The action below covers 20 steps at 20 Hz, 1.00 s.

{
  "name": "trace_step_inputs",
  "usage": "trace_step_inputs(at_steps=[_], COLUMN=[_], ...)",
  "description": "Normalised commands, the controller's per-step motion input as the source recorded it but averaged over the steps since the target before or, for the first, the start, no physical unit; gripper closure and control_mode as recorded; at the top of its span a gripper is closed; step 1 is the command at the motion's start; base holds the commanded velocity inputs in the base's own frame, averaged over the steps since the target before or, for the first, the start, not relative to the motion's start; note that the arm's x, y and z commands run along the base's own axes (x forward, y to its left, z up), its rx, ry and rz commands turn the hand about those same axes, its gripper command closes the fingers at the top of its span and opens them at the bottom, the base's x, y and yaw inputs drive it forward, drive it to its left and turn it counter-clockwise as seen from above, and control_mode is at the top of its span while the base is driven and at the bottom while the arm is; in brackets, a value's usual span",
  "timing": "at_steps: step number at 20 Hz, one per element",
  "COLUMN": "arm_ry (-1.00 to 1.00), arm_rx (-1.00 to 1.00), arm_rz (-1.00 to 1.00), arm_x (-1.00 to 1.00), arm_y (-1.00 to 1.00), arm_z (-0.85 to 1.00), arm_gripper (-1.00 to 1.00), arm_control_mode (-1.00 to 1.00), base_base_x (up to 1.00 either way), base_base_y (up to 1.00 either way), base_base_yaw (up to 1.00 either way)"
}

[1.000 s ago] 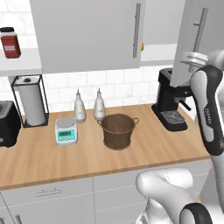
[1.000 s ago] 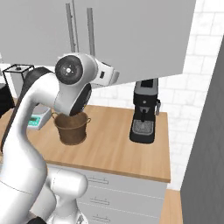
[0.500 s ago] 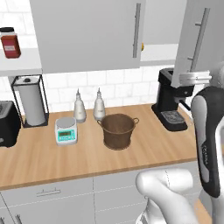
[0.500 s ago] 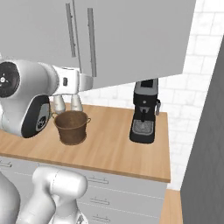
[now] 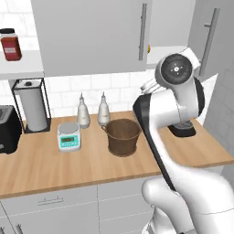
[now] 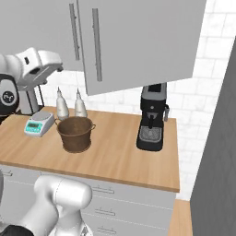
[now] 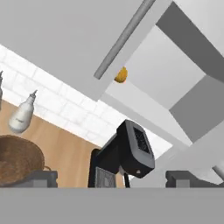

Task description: Open the cabinet, pick up the bread from the cabinet and place it in the basket. Then move the basket to the dining counter.

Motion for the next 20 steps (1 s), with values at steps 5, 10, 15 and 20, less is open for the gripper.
trace_step_inputs(at_steps=[5,10,15,20], arm_ry=[0.22,0.35,0.24,0.06], arm_rx=[-0.18,-0.08,-0.04,0.00], arm_rz=[0.00,-0.02,0.00,-0.05], arm_x=[1.00,1.00,0.97,0.15], arm_y=[-0.13,-0.67,-0.53,-0.96], arm_z=[-0.01,-0.09,-0.01,0.00], arm_gripper=[-1.00,-1.00,-1.00,-1.00], arm_control_mode=[-1.00,-1.00,-1.00,-1.00], base_base_x=[0.00,0.00,0.00,0.00], base_base_y=[0.00,0.00,0.00,0.00], base_base_yaw=[0.00,0.00,0.00,0.00])
